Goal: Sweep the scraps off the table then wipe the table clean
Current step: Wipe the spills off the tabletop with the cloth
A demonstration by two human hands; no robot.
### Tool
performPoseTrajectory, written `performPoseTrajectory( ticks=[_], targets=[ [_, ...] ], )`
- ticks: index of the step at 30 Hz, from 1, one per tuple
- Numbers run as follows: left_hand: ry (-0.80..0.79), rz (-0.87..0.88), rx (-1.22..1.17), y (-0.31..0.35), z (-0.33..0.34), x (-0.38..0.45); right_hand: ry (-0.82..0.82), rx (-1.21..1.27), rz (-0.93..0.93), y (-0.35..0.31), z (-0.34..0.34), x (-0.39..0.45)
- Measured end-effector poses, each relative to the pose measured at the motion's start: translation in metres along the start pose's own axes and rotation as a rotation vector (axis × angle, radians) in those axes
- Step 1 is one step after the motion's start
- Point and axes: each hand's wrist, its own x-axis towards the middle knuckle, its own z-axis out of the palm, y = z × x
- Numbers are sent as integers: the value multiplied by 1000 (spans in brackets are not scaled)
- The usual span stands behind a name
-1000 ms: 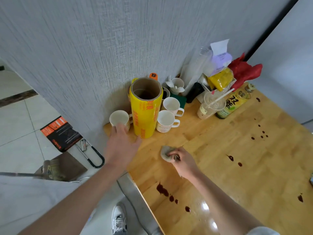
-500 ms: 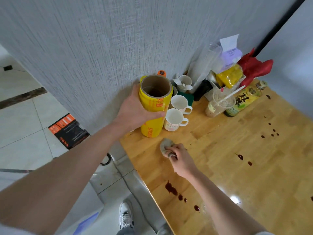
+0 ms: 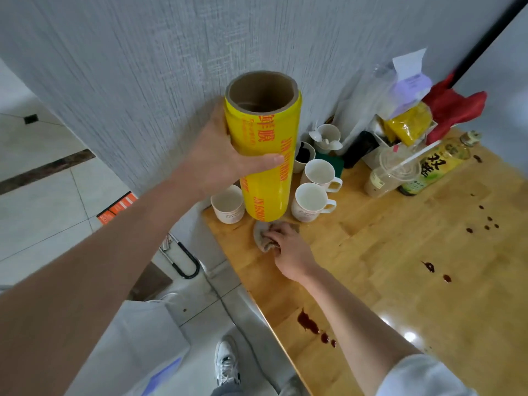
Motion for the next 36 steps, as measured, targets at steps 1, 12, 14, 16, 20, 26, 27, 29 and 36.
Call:
performPoseTrajectory(
  ticks=[1,12,14,16,20,26,27,29,36],
  targets=[
    [-3,-6,-1,-2,3,0,-61,9,-32,4,0,-16],
    [-51,-53,17,-44,44,-16,2,37,215,63,-63,-34],
    [-47,-55,21,-47,46,-16,-6,-27,185,61,-62,-20],
    [-55,-61,23,-49,46,-14,-14,-78,165,61,-61,-11],
    [-37,-58,14,-52,48,-12,-30,-141,105,62,-61,4],
    [-6,-38,23,-52,50,-13,-36,-164,101,61,-64,21],
    [-1,-29,35,-52,49,-14,-37,-158,103,60,-64,23],
    [11,-19,46,-52,50,-15,-29,-160,110,58,-61,25],
    [42,-38,22,-59,54,-19,9,-125,134,80,-69,4]
  ],
)
